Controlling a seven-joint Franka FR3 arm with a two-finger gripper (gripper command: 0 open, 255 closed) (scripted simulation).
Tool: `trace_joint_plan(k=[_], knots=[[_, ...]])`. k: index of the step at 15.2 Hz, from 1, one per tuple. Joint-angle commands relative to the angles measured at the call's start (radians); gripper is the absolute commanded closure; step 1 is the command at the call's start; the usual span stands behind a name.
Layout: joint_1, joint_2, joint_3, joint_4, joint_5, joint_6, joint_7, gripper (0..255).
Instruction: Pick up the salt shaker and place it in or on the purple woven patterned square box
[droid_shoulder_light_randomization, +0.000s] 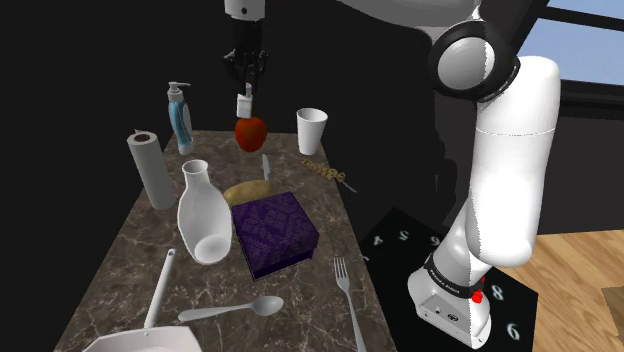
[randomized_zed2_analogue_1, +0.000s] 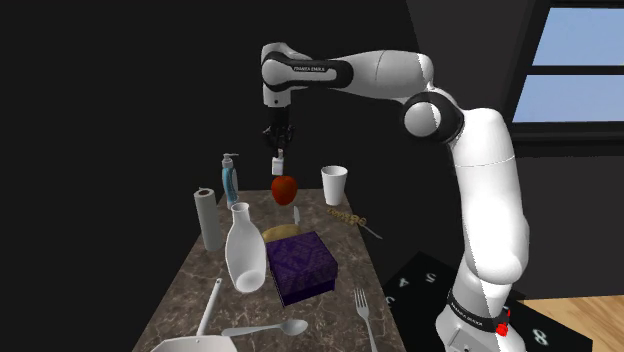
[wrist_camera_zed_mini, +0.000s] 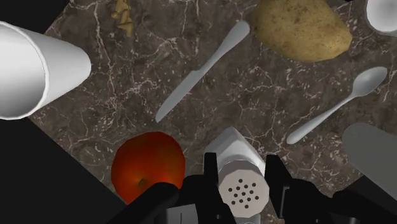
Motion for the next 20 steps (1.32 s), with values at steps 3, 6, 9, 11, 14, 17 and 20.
trace_joint_plan(k=[3,6,9,11,14,17,20], knots=[[0.013,-0.077,0.009,-0.077,0.006,0.000,0.025,255],[0.031,-0.187,0.025,-0.216,0.016,0.030,0.063,255],[0.050,-0.284,0.043,-0.329,0.028,0.046,0.102,255],[0.064,-0.343,0.056,-0.393,0.037,0.052,0.129,255],[0.086,-0.425,0.077,-0.475,0.053,0.053,0.172,255],[0.109,-0.500,0.101,-0.543,0.070,0.049,0.217,255],[0.132,-0.568,0.127,-0.598,0.089,0.038,0.264,255]])
